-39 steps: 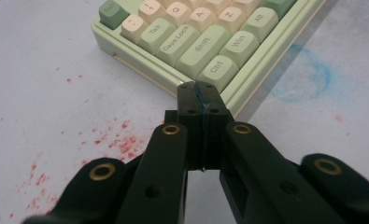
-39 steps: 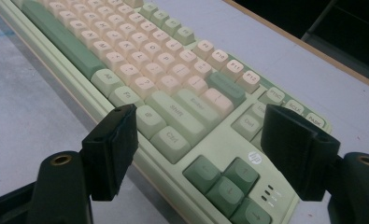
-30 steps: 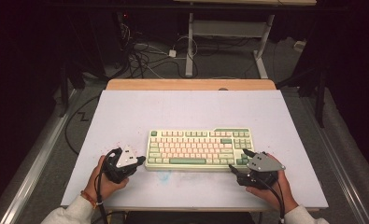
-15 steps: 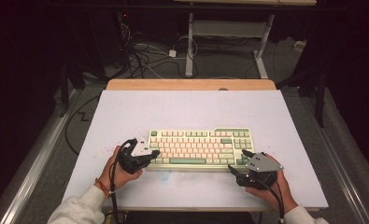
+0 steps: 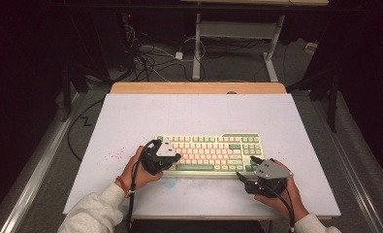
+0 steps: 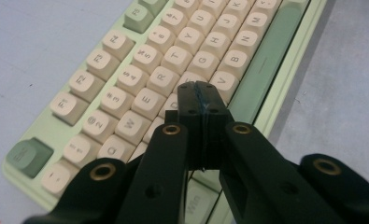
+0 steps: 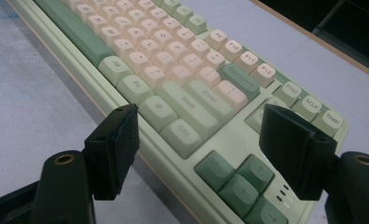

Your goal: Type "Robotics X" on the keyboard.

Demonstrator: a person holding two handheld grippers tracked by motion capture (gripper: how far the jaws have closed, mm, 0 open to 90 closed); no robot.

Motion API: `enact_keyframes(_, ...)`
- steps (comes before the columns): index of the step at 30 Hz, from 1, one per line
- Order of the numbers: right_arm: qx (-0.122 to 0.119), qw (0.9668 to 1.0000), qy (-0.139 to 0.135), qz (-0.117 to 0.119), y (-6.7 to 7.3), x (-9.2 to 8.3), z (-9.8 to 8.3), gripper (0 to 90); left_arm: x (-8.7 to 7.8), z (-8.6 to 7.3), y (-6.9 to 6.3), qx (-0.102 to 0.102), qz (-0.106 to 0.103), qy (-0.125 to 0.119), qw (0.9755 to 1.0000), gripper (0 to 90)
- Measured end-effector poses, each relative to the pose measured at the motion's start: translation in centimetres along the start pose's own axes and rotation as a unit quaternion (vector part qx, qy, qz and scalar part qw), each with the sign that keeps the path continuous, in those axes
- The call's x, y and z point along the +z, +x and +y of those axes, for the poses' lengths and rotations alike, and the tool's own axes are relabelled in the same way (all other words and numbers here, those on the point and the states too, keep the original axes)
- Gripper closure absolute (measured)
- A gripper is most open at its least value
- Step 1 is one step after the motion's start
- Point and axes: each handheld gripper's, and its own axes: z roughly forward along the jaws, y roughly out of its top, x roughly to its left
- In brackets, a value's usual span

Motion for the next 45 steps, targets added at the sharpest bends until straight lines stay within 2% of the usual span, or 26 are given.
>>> enact_keyframes(12,-0.002,1.0,0.002,0.001,0.0,0.0,0.0,28.9,1.6,0.8,-0.1,0.008,-0.01,0.015,0.9998,88.0)
enact_keyframes(45,-0.005,0.9999,0.01,0.003,0.1,0.1,-0.1,29.3,1.8,0.8,-0.2,0.012,-0.009,0.017,0.9997,87.9)
